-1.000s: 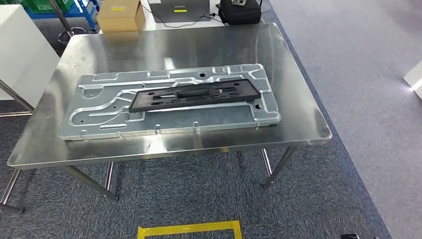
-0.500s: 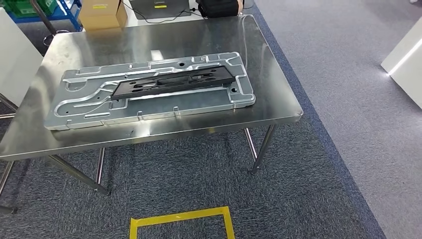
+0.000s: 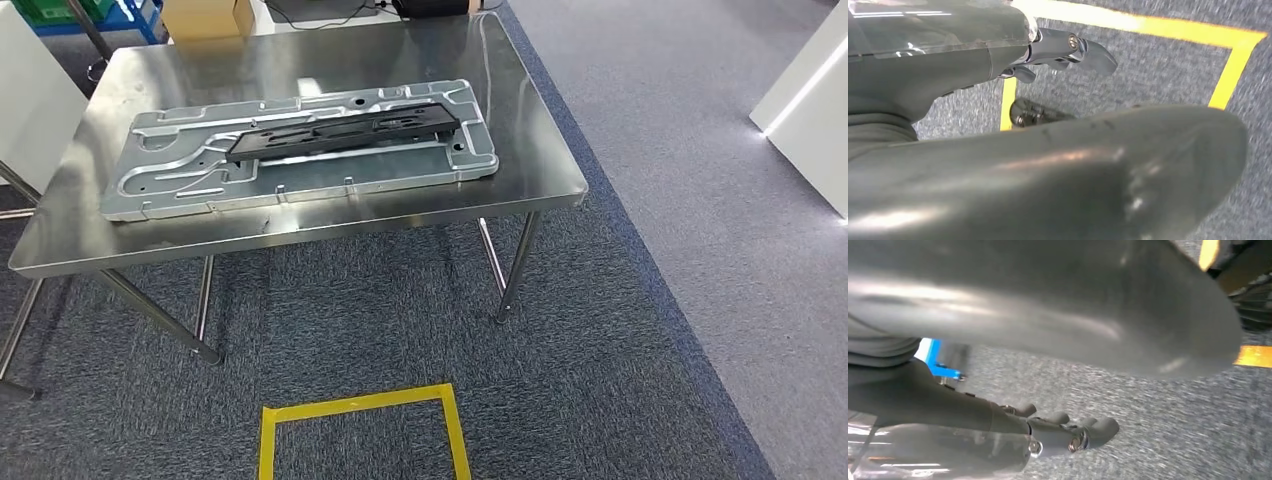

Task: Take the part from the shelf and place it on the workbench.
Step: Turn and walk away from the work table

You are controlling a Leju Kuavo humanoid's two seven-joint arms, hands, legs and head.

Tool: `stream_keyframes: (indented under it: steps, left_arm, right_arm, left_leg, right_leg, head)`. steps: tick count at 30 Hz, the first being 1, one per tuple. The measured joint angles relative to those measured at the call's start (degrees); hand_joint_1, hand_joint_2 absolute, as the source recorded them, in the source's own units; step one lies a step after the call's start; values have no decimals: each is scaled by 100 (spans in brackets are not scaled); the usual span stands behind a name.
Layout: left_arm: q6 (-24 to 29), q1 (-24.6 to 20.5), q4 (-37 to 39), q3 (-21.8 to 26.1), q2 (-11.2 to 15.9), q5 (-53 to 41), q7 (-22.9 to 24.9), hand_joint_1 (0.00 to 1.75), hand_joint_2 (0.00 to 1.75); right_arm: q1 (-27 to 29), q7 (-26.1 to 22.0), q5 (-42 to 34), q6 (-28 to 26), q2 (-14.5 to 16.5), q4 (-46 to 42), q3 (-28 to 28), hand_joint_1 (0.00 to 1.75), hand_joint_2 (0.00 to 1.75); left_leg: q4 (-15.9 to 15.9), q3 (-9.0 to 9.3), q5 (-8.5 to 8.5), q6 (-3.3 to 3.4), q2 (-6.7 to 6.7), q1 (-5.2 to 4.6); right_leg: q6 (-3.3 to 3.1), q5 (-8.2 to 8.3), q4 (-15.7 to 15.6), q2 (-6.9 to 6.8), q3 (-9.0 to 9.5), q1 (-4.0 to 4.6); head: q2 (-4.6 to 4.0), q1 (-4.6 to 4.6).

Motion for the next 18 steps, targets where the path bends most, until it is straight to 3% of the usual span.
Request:
stream_keyframes:
  steps: [3, 4, 5, 7, 8, 9, 10, 12, 14, 15, 16, 18]
  left_arm:
    - [-3, 14, 3, -22, 3, -4, -15, 0, 0]
    - [-3, 27, 6, -26, 1, -8, -20, 0, 0]
    - [-3, 38, 10, -30, -2, -11, -25, 0, 0]
    - [-3, 47, 17, -38, -11, -16, -38, 0, 0]
    - [-2, 46, 19, -42, -14, -16, -42, 0, 0]
    - [2, 46, 19, -44, -14, -16, -46, 0, 0]
    - [6, 46, 19, -46, -14, -16, -48, 0, 0]
    - [13, 42, 19, -58, -13, -17, -55, 0, 0]
    - [14, 28, 19, -73, -10, -31, -64, 0, 0]
    - [14, 18, 19, -79, -9, -44, -70, 0, 0]
    - [11, 10, 19, -83, -8, -59, -77, 0, 0]
    - [4, 3, 21, -92, -11, -81, -87, 0, 0]
  right_arm:
    - [19, -42, 43, -39, -7, 26, 8, 0, 0]
    - [26, -55, 37, -67, -10, 33, 9, 0, 0]
    - [35, -72, 8, -95, -15, 38, 7, 0, 0]
    - [43, -104, -116, -146, -27, 44, -17, 0, 0]
    - [50, -116, -192, -166, -30, 48, -43, 0, 0]
    - [53, -121, -262, -181, -31, 52, -73, 0, 0]
    - [52, -117, -321, -188, -31, 58, -106, 0, 0]
    - [39, -96, -386, -188, -31, 73, -166, 0, 0]
    - [6, -25, -360, -186, -26, 83, -196, 0, 0]
    - [-6, 22, -330, -186, -24, 86, -198, 0, 0]
    - [-10, 64, -306, -185, -22, 89, -198, 0, 0]
    - [12, 91, -309, -182, -22, 98, -201, 0, 0]
  left_leg:
    - [57, -94, 56, -121, -7, 36]
    - [141, -146, -67, -153, -22, 55]
    - [326, -220, -303, -177, -39, 70]
    - [975, -383, -922, -191, -66, 80]
    - [1317, -425, -1113, -184, -72, 79]
    - [1542, -399, -1149, -169, -76, 74]
    - [1591, -289, -1052, -147, -84, 66]
    - [1123, 199, -728, -78, -157, 40]
    - [221, 846, -708, 8, -285, 6]
    - [-117, 1057, -771, 43, -331, -14]
    - [-327, 1166, -823, 73, -337, -30]
    - [-421, 1132, -724, 129, -289, -32]
  right_leg:
    - [-211, 51, -91, -14, -75, 50]
    - [-269, 111, -96, -26, -138, 58]
    - [-316, 181, -102, -32, -219, 63]
    - [-361, 320, -93, -22, -402, 93]
    - [-368, 394, -85, -7, -504, 113]
    - [-371, 467, -73, 11, -608, 130]
    - [-371, 536, -60, 39, -709, 143]
    - [-355, 663, -38, 111, -870, 154]
    - [-318, 789, -27, 176, -965, 166]
    - [-289, 857, -38, 198, -991, 163]
    - [-253, 927, -59, 214, -1005, 158]
    - [-178, 1021, -107, 228, -1026, 146]
  head:
    - [0, -2]
    - [0, -3]
    - [0, -4]
    - [0, -7]
    - [0, -7]
    - [0, -6]
    - [0, -7]
    - [0, -7]
    - [0, -7]
    - [0, -5]
    - [0, -5]
    - [0, -2]
